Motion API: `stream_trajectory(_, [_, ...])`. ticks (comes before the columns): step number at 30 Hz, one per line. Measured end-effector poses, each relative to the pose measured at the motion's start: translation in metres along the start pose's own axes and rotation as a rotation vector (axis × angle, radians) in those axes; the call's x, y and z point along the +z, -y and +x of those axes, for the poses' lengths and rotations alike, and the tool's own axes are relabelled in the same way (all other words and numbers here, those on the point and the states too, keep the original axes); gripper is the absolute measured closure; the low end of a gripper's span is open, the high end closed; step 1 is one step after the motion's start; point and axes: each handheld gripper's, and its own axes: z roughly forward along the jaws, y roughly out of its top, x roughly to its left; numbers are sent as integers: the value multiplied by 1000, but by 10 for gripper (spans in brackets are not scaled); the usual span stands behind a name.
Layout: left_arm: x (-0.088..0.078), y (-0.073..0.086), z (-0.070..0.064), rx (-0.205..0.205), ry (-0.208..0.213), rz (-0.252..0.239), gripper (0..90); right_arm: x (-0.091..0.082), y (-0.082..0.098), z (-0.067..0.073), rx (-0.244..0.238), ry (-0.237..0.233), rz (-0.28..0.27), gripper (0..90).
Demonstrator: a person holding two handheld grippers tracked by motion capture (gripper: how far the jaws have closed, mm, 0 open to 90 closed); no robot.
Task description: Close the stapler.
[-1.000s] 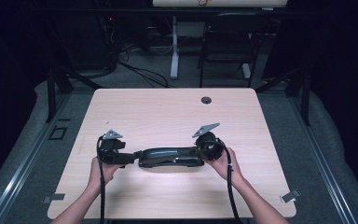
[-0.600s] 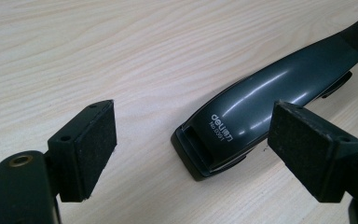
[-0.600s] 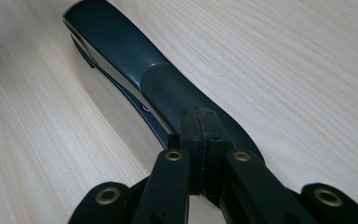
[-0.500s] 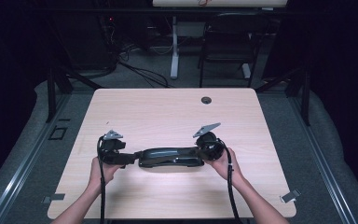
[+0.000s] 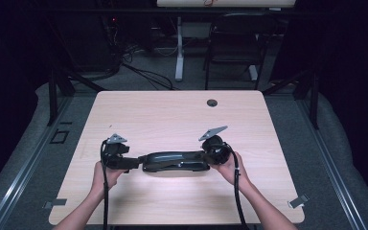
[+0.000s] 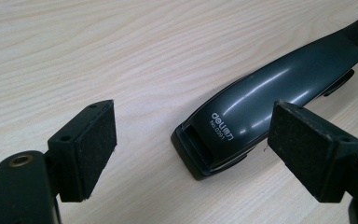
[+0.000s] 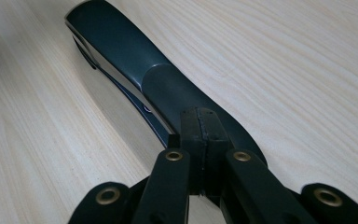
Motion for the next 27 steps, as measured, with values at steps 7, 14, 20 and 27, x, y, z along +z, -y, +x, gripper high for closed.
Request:
stream_trajectory(7, [0, 0, 0, 1, 5, -2, 156, -6, -3, 5, -25, 20, -35, 900])
stream_trajectory(14, [0, 0, 0, 7, 9, -3, 156, -11, -10, 13, -56, 44, -64, 900])
stream_trajectory(20, [0, 0, 0, 6, 13, 0, 156, -11, -13, 16, -75, 66, -54, 855])
stream_trajectory(27, [0, 0, 0, 8, 11, -1, 155, -21, -15, 17, -66, 90, -75, 707])
